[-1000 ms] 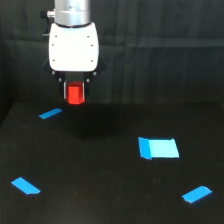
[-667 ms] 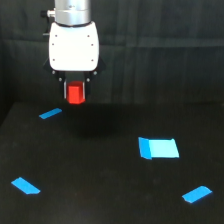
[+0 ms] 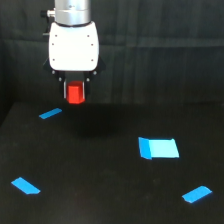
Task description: Pick up the red object from the table
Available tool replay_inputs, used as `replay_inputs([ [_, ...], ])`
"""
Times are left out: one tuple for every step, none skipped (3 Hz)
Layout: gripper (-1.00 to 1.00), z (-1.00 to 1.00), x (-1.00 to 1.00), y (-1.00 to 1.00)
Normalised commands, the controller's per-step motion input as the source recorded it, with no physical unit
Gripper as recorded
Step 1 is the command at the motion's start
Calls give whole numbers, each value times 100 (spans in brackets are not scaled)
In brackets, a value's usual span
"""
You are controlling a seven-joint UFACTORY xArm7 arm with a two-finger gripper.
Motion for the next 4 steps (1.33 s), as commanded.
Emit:
replay_inputs([
  [-87, 0, -10, -8],
  [-91, 1, 10, -8],
  [-95, 0, -2, 5],
  [-100, 2, 7, 2],
])
